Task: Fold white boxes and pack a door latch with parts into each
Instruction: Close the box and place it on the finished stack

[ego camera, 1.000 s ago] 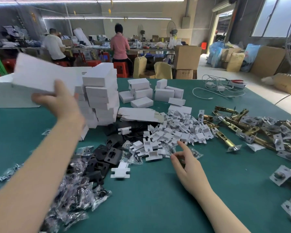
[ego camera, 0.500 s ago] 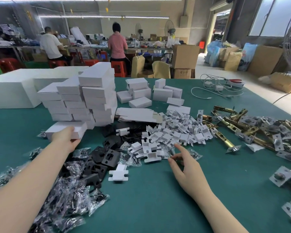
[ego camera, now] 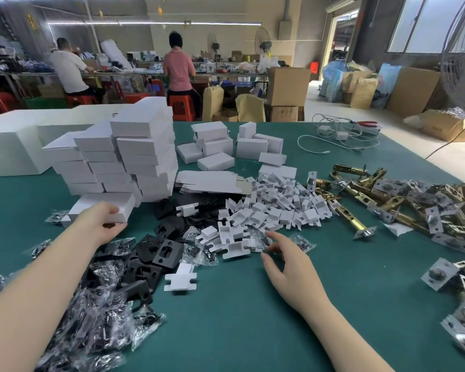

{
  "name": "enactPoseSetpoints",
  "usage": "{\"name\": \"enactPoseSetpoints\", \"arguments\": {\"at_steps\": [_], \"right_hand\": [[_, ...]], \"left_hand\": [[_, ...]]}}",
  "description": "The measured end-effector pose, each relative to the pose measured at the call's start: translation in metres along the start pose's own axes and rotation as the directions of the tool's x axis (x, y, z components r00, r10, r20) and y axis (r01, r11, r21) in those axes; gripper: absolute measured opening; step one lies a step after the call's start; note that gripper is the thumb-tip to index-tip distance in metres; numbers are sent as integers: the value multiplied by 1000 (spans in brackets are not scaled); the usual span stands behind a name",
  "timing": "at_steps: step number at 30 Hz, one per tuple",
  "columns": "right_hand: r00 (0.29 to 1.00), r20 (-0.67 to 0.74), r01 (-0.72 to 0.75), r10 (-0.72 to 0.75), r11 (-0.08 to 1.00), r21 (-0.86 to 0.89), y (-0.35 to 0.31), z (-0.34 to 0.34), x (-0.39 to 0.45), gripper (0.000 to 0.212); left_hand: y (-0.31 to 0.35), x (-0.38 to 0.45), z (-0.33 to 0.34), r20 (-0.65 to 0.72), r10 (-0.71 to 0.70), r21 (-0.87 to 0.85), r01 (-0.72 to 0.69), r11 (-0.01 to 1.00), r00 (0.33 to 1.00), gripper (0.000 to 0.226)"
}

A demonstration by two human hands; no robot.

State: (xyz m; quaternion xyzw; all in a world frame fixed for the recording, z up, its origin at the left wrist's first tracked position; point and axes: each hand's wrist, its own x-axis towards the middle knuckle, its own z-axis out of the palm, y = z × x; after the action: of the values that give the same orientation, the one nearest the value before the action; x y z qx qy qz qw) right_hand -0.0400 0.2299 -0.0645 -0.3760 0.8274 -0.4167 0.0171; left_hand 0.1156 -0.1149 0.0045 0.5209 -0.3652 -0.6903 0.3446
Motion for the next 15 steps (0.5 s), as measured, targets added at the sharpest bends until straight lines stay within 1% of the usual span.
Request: {"name": "enactPoseSetpoints", "arguments": {"at_steps": [2, 4, 6, 7, 9, 10, 11, 12, 13, 14, 15], "right_hand": [[1000, 4, 1, -1, 1000, -7, 1, 0, 0, 47], [1000, 6, -2, 2, 1000, -6, 1, 0, 1, 46], [1000, 9, -2, 2, 1000, -6, 1, 0, 2, 44], [1000, 12, 2, -2, 1000, -10, 1, 0, 2, 43], [1000, 14, 17, -16, 999, -27, 1, 1, 2, 41], [1000, 13, 27, -26, 999, -38, 2, 1, 2, 41], [999, 12, 36, -36, 998, -50, 3, 1, 2, 41], [999, 12, 44, -43, 997, -62, 3, 1, 2, 41], [999, 11, 50, -49, 996, -74, 3, 1, 2, 41], [998, 8, 57, -56, 995, -86, 4, 1, 2, 42], [998, 8, 63, -63, 993, -100, 4, 1, 2, 42]], "left_hand": [[0, -4, 2, 5, -3, -13, 3, 1000, 1000, 42], [0, -9, 3, -4, -18, -27, 18, 999, 1000, 46], [0, -16, 6, -65, -19, -14, 18, 1000, 998, 49], [0, -19, 9, -126, -3, -4, 2, 1000, 992, 54], [0, -33, 19, -275, 95, 12, -96, 995, 957, 74], [-2, -44, 26, -321, 196, 59, -187, 981, 927, 82], [-8, -57, 35, -311, 327, 128, -302, 945, 892, 84], [-19, -71, 45, -238, 459, 202, -419, 885, 856, 84], [-34, -85, 56, -112, 561, 260, -521, 813, 820, 85], [-51, -100, 67, 37, 621, 300, -602, 740, 783, 86], [-70, -112, 76, 180, 649, 342, -665, 664, 739, 87]]}}
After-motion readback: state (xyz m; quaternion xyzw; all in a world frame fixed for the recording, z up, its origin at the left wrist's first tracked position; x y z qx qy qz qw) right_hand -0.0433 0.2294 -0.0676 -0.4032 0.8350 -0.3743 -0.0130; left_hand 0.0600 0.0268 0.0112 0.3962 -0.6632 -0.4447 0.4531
